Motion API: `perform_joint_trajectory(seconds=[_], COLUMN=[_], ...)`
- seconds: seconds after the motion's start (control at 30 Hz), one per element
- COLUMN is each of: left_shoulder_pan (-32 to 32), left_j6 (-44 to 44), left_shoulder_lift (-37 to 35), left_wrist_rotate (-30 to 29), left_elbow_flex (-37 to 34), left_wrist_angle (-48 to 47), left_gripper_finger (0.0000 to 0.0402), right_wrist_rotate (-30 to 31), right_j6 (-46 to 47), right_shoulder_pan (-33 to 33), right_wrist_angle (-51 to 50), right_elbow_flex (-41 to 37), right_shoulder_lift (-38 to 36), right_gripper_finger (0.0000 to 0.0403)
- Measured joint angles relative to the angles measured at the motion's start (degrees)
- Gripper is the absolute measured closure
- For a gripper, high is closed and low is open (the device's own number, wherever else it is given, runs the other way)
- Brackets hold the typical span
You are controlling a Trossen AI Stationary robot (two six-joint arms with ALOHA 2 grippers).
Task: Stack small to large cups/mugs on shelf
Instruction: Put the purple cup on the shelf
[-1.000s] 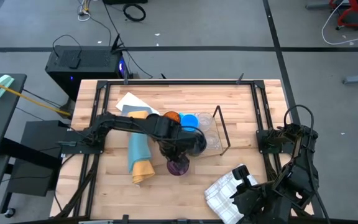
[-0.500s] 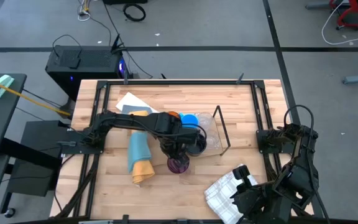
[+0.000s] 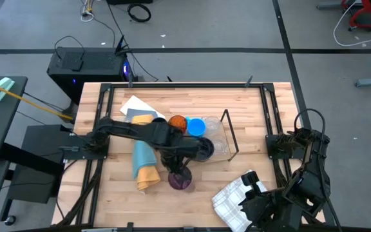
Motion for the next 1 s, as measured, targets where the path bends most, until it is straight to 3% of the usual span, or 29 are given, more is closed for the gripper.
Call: perform_joint_trajectory(seconds=[0.33,0.7,0.8,1.0], left_shoulder_pan=[-0.5,-4.8,-5.0,-3.7], left_j6=[-6.8,-10.6,-11.9,-14.9], left_shoulder_lift=[-8.7,-10.4,-11.4,-19.7], left_wrist_rotate=[-3.2,5.4,5.6,5.0], left_elbow_flex=[0.0,-0.3,-4.5,-22.4], left_wrist_angle=[0.0,0.1,0.2,-0.2], left_gripper_finger=[0.0390,0.0390,0.0390,0.0390], right_wrist_rotate=[0.6,0.6,0.9,1.2], right_j6=[-0.6,-0.5,-0.6,-0.6], right_shoulder_pan=[0.0,0.0,0.0,0.0], right_wrist_angle=[0.0,0.0,0.0,0.0], right_elbow_flex=[0.0,0.0,0.0,0.0], right_shoulder_lift=[0.0,0.0,0.0,0.0], right_gripper_finger=[0.0329,0.0329,0.0329,0.0329])
